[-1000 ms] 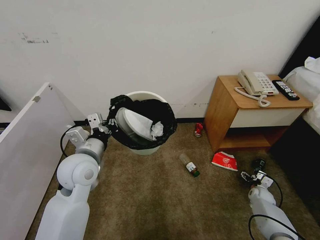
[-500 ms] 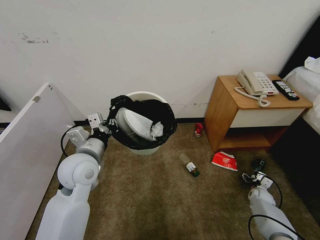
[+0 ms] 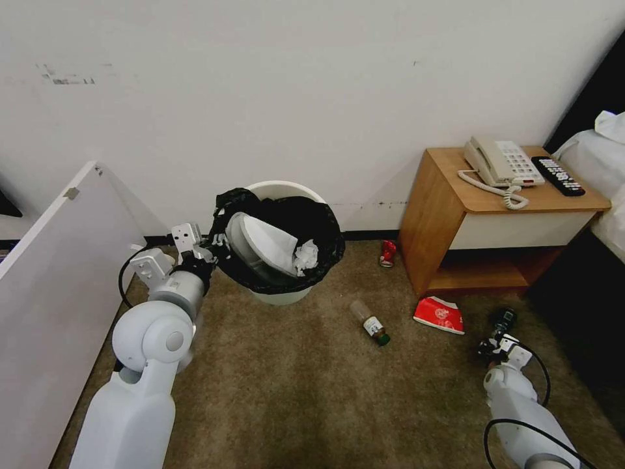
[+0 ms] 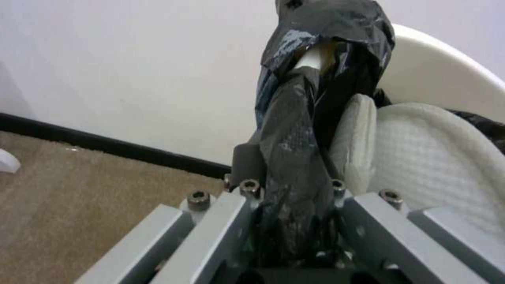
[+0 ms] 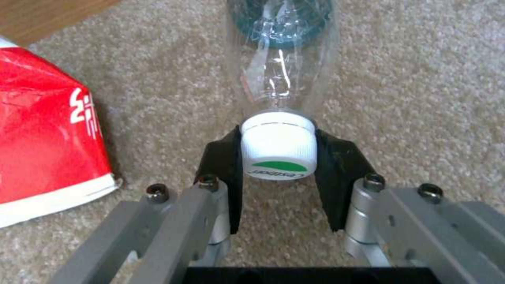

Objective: Pick up the trash bin, then pick up the garbage from the floor and place it into the trash bin.

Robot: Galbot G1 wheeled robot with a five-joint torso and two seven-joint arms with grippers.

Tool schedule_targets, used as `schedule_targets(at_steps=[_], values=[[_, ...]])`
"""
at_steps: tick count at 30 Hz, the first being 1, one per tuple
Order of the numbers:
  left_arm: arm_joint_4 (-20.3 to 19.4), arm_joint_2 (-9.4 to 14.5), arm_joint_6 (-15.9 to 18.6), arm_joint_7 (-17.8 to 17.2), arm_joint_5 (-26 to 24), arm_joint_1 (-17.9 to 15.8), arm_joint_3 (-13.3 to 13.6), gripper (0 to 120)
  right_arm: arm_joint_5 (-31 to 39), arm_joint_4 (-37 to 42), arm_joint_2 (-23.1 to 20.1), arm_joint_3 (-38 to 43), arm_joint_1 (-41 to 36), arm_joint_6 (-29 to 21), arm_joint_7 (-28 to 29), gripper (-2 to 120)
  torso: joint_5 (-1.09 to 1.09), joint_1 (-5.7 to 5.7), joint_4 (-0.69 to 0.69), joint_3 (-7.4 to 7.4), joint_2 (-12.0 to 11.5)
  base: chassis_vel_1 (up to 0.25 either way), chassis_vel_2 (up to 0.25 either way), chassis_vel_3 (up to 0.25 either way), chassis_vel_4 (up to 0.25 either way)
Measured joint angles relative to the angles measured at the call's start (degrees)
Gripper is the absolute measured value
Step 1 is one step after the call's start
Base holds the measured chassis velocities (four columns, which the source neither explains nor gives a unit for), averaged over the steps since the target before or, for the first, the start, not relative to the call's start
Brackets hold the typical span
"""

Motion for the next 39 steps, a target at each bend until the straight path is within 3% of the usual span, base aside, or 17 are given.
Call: schedule_targets(at_steps=[19, 39], values=[[-0.19, 0.0, -0.05, -0.16, -0.05, -0.25, 0.18, 5, -0.04, 2.83, -1.41, 0.03, -2.52, 0.34, 0.2, 27, 0.01, 0.0, 0.0, 0.0, 0.0, 0.0, 0.0, 0.0, 0.0], [0.36, 0.12, 0.49, -1.08, -0.82, -1.28, 0.48, 5, -2.83, 19.47, -8.61, 4.42, -16.7, 0.63, 1.99, 27, 0.01, 0.0, 0.01, 0.0, 0.0, 0.0, 0.0, 0.0, 0.0]])
